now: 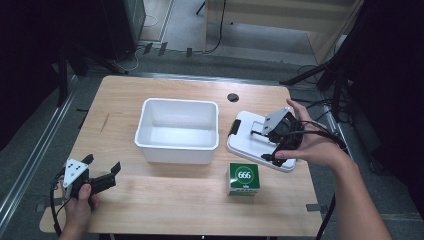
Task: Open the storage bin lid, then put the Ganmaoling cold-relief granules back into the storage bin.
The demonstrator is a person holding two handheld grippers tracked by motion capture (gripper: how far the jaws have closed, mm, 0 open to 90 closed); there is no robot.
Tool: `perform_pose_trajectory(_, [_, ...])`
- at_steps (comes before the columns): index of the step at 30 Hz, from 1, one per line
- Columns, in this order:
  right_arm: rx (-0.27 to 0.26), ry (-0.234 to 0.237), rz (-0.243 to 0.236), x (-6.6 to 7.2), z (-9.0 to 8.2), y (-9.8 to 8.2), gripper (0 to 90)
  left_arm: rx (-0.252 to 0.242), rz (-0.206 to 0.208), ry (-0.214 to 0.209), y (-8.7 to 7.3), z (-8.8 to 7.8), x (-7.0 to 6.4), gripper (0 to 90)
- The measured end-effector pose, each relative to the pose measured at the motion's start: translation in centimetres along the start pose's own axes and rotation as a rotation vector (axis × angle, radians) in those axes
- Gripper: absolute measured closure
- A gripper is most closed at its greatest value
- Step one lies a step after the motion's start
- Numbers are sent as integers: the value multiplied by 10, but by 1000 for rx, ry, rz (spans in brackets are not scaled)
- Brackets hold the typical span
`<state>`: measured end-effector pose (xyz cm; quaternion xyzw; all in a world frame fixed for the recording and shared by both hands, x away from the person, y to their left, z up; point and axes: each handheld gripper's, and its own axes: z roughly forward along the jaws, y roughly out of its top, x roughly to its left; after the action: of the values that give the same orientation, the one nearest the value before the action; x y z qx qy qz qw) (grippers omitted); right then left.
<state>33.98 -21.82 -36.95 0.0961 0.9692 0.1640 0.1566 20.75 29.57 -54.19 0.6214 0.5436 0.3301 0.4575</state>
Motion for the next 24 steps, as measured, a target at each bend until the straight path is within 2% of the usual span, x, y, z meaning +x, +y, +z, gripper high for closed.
perform_pose_trajectory(14, [-4, 23, -41, 18, 5, 7, 0, -1, 6, 2, 0, -1, -1, 45])
perform_pose_trajectory(24, [1, 60, -74, 35, 16, 11, 0, 0, 5, 6, 0, 0, -1, 45])
